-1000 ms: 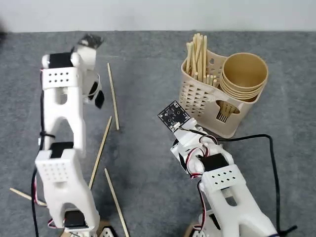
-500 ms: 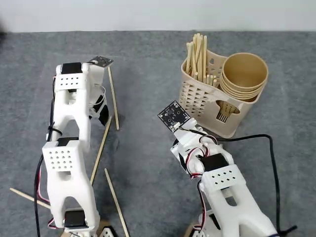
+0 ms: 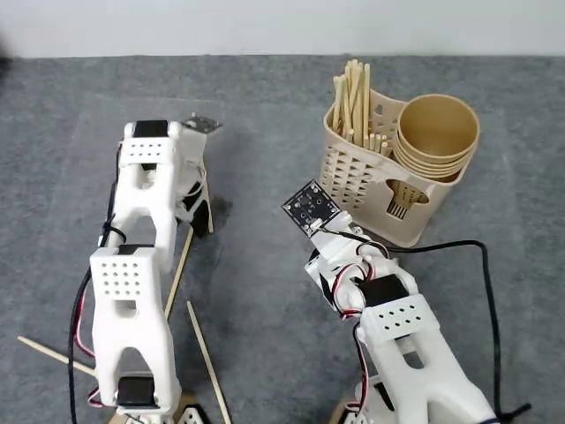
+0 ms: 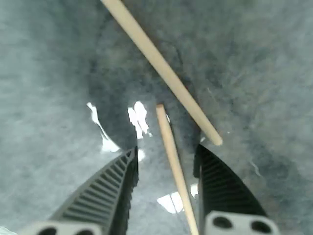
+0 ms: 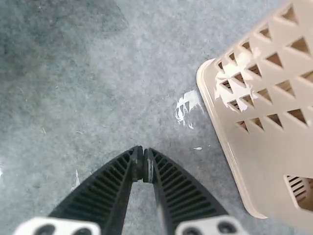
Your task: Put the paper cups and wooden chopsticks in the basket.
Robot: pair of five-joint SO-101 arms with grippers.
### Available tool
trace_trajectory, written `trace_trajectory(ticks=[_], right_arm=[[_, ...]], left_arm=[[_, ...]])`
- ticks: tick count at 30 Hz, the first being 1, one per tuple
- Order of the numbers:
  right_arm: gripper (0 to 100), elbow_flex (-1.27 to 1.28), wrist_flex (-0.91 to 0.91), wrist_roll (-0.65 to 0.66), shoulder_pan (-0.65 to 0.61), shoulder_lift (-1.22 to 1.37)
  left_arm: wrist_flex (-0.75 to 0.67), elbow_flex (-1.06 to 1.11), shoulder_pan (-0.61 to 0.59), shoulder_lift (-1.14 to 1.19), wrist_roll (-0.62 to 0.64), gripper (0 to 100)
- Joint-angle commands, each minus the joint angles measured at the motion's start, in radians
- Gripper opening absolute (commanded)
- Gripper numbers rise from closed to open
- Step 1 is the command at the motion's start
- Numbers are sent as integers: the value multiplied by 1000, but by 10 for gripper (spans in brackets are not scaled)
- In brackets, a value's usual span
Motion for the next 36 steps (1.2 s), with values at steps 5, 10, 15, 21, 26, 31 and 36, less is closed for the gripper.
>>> trace_trajectory(ticks=[5, 10, 15, 21, 26, 31, 36], right_arm=[[15, -3, -19, 12, -1, -31], [15, -3, -19, 12, -1, -31], [15, -3, -19, 12, -1, -31], [15, -3, -19, 12, -1, -31], [15, -3, -19, 12, -1, -31], [15, -3, -19, 12, -2, -31], [15, -3, -19, 12, -4, -31]], left_arm=[[20, -25, 11, 43, -2, 14], [23, -31, 25, 23, 0, 12], [23, -36, 40, -94, 2, 12], [23, -41, 66, -347, 2, 12], [20, -73, 109, -557, 2, 12], [-23, -251, 167, -667, 14, 12], [-109, -450, 253, -677, 135, 12]])
